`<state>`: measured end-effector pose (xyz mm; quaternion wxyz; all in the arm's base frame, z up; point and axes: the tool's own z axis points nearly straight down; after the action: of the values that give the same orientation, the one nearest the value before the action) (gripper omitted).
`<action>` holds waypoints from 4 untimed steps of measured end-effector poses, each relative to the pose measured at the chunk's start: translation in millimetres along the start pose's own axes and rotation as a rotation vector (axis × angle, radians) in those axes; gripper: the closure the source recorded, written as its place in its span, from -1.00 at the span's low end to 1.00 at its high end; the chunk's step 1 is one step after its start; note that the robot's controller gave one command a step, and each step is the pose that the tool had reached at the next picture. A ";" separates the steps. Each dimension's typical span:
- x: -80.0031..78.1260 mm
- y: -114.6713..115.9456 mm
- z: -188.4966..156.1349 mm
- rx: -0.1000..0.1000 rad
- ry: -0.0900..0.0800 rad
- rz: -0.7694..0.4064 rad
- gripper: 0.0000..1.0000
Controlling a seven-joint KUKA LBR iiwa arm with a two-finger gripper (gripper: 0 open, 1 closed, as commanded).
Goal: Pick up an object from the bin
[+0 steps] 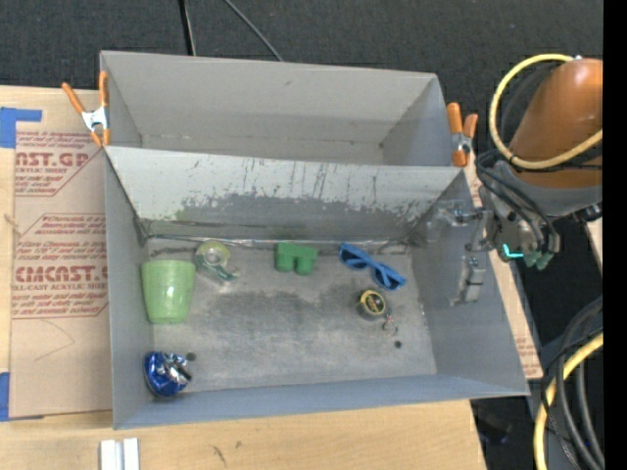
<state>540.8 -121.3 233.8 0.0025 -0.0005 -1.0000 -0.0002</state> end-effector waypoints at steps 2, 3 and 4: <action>5.5 25.9 118.5 0.000 0.001 -0.125 -1.00; -19.1 24.7 165.3 0.000 -0.005 -0.568 -1.00; -19.8 24.7 163.9 0.001 -0.007 -0.567 1.00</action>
Offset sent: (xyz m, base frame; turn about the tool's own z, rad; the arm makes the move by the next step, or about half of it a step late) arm -0.0058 0.0624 0.0048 -0.1214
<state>559.8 -96.5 69.8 -0.0009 0.2795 -0.9602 -0.0003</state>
